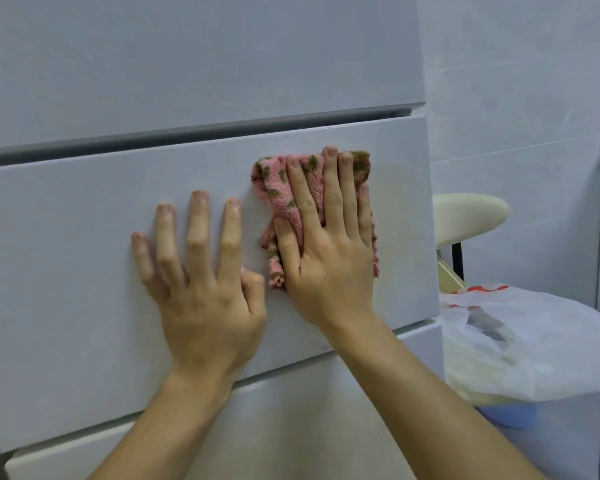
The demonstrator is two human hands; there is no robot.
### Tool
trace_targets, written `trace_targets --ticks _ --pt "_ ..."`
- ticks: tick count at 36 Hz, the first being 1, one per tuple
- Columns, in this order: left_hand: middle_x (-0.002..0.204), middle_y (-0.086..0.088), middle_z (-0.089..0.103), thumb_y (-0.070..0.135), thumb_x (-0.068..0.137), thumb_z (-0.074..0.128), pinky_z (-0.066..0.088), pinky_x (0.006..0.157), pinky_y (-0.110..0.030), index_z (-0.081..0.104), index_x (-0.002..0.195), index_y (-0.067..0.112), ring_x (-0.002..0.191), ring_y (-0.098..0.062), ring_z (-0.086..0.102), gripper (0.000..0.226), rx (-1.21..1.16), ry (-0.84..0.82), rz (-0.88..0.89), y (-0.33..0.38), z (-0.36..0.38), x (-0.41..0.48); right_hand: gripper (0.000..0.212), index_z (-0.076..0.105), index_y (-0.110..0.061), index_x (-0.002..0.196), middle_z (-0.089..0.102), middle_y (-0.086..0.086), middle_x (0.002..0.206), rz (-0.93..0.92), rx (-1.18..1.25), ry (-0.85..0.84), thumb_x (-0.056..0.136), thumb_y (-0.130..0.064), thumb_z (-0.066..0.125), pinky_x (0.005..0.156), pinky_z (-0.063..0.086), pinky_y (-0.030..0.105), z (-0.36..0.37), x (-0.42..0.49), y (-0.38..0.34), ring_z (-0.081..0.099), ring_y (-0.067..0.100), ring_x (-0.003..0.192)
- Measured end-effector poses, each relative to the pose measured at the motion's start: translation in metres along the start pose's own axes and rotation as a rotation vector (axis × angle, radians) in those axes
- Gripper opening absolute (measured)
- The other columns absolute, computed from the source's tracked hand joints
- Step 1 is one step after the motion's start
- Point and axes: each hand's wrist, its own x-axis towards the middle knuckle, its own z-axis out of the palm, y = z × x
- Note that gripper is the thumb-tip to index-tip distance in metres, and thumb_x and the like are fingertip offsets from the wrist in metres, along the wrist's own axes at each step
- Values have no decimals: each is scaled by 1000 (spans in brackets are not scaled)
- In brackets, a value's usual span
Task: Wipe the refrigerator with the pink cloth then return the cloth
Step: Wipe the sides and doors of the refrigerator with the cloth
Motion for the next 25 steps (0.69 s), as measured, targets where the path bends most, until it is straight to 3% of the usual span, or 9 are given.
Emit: trace_targets --ticks 5,15,20,25 --pt "167 -16 37 15 94 51 19 123 -70 45 159 15 153 -49 30 65 -9 -10 -4 1 2 -2 56 34 -16 162 20 20 171 -37 -35 -107 112 -42 34 131 13 54 -16 -59 22 14 37 162" --pt "165 -25 35 64 103 51 16 119 -77 45 160 25 151 -55 29 69 77 -84 -6 9 1 2 64 29 -27 164 17 16 174 -25 -42 -112 105 -44 46 131 12 57 -21 -32 39 12 33 163" --pt "167 -21 34 66 101 52 15 119 -78 42 161 28 152 -53 24 72 89 -84 8 9 4 5 58 41 -24 161 24 18 172 -16 -67 -7 106 -42 45 130 17 57 -15 31 49 18 34 161" --pt "166 -20 36 63 100 54 16 119 -78 45 160 29 151 -55 29 69 81 -56 -9 13 5 6 57 41 -20 161 26 18 171 -23 -62 23 111 -46 33 131 16 55 -13 28 50 19 35 161"
